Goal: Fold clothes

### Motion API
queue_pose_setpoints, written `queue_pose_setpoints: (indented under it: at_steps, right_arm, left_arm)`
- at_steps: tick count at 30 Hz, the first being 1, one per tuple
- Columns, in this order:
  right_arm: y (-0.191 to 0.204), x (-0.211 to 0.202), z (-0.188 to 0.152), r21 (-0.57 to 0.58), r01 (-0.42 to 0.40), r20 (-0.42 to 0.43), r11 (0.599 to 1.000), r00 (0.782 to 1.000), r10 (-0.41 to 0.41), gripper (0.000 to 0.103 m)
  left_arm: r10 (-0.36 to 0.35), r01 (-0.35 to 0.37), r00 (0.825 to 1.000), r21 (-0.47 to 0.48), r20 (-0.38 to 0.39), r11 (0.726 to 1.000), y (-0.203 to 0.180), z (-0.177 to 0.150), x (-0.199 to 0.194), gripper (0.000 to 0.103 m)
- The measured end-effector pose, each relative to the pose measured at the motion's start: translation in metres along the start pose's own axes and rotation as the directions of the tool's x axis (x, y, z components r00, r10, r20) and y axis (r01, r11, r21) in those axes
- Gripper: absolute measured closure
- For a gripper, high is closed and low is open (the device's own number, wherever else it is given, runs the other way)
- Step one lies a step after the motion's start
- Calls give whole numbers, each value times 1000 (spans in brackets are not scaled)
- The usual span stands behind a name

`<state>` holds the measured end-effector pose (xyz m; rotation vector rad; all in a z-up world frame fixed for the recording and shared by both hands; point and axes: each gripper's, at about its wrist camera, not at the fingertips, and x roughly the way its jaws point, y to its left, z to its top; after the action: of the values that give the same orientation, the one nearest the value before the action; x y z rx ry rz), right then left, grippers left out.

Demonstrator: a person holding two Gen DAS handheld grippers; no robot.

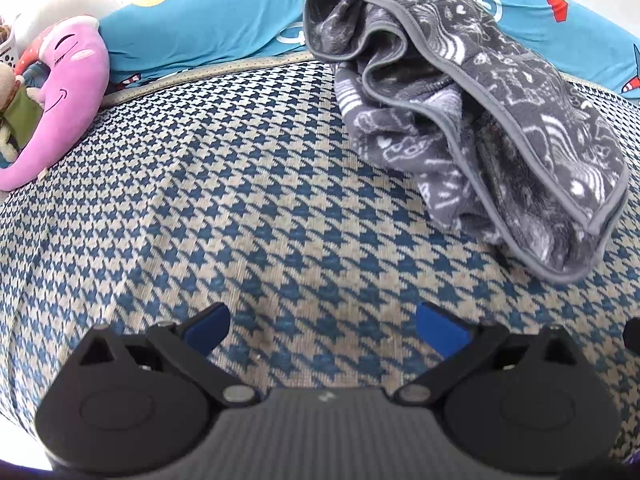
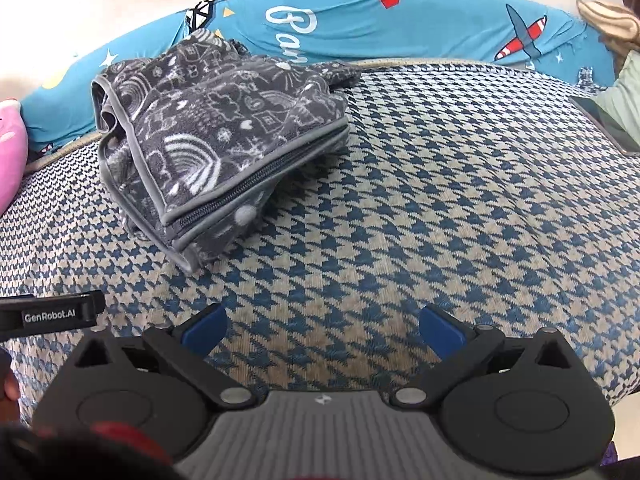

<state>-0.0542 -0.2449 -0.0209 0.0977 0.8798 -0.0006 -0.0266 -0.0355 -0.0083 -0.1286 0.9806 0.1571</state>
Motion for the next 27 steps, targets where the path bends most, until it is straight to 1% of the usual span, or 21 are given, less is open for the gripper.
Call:
queue_pose_setpoints:
  at_steps: [3,4,7,12,13,17,19,22,24,27]
  right_arm:
    - [1,-1,-2,-8,-5,0,1000,1000,5,6]
    - [1,-2,-3,-11,-5,4,1000,1000,5,9]
    - [2,-3,-4,-19,-8,9,1000,1000,8,12]
    - [1,-3,-2,3,-22,9,1000,1000,22,18]
    - [0,-2,-2,12,-26,9,1000,1000,26,21]
    - [-2,-1,0,39,-29,11,999,1000,28,27]
    - [-3,-2,0,49,-35,18,998,999,34,38]
    - [-4,-4,0,50,-52,24,997,998,51,39]
    - [-2,-5,0,37,-53,29,998,998,52,41]
    - [-2,-4,-1,38,-52,19,998,999,51,41]
  left_arm:
    - [-1,1,1000,-1,-5,1000,1,-2,-1,0]
    - [3,-3,1000,0,-2,1000,-1,-3,-3,0]
    - [25,-25,1000,3,4,1000,-3,-3,-5,0]
    - [25,-25,1000,-7,7,1000,-5,-5,-10,0]
    - [25,-25,1000,-8,7,1000,-5,-5,-11,0]
    - [22,-22,1000,-10,4,1000,-6,-4,-10,0]
    - [20,-20,1000,-8,6,1000,-5,-4,-10,0]
    - [17,-17,1000,-8,10,1000,-5,-5,-12,0]
    - [11,-11,1000,-10,12,1000,-4,-5,-13,0]
    - [18,-18,1000,-2,15,1000,-5,-6,-14,0]
